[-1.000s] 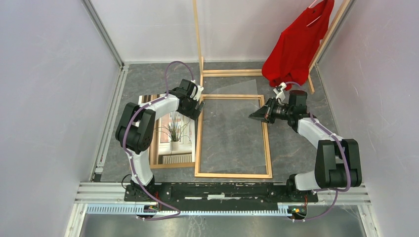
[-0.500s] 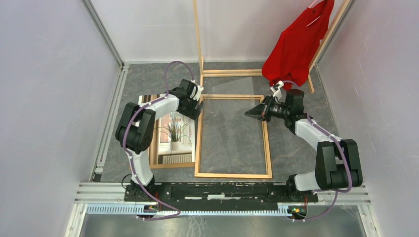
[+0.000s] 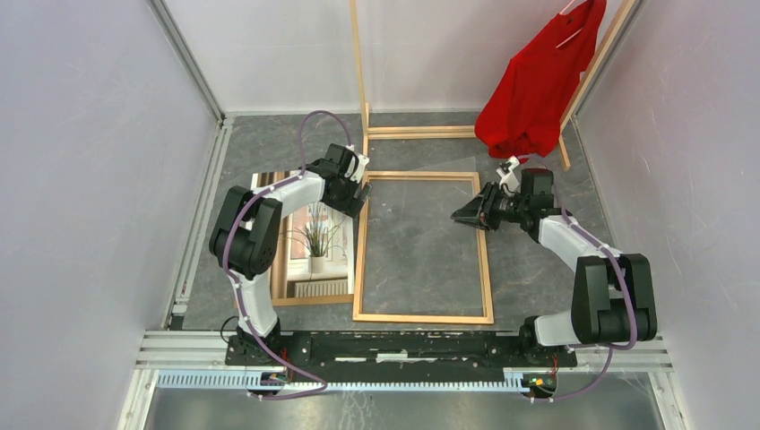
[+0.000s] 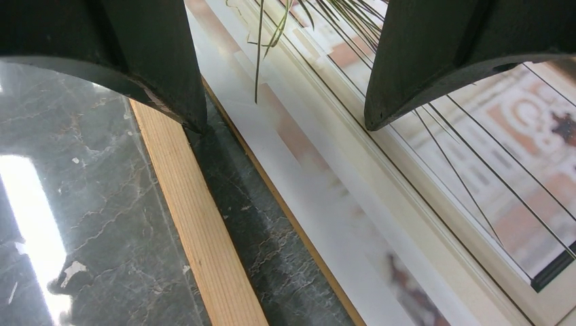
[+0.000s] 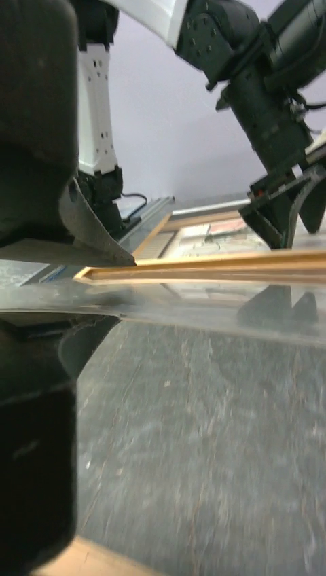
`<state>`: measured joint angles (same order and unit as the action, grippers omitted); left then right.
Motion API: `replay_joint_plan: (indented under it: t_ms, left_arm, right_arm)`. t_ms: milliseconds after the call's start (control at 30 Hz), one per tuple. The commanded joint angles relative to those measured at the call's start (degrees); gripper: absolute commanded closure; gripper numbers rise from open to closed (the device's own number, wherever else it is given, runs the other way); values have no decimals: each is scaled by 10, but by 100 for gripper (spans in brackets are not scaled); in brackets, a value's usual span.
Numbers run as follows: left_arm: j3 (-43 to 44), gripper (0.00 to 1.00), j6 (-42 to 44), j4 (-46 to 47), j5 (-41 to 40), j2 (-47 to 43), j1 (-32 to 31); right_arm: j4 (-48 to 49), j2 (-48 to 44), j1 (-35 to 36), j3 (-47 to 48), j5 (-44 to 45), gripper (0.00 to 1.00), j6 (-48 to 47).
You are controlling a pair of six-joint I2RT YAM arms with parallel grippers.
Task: Put the photo into the frame
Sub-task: Place the photo frame item in the photo frame.
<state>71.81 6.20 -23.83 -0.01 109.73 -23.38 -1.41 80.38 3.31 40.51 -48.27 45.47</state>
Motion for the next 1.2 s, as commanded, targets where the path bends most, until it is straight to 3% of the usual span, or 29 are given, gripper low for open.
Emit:
replay_joint_plan:
  t_ms: [0,200,333,567,933,1167]
  left_arm:
    - [-16,9,-16,6,18,9,-4]
    - [-15,9,-18,5,19,13,-4]
    - [-13,9,-17,5,18,12,-4]
    - [-17,9,-13,5,10,9,-4]
    - [-14,9,-14,6,11,11,-4]
    - [-17,9,-11,9,6,12,-4]
  right_arm:
    - [-63,-18,-15,27,29,63,-72]
    - [-32,9,-1,19,16,49,-69]
    - [-44,27,9,38,25,34,-86]
    - [-189,36,7,118,109,16,-201]
    - [-188,44,15,119,117,10,-208]
    - [-226,57,38,150,178,8,-240]
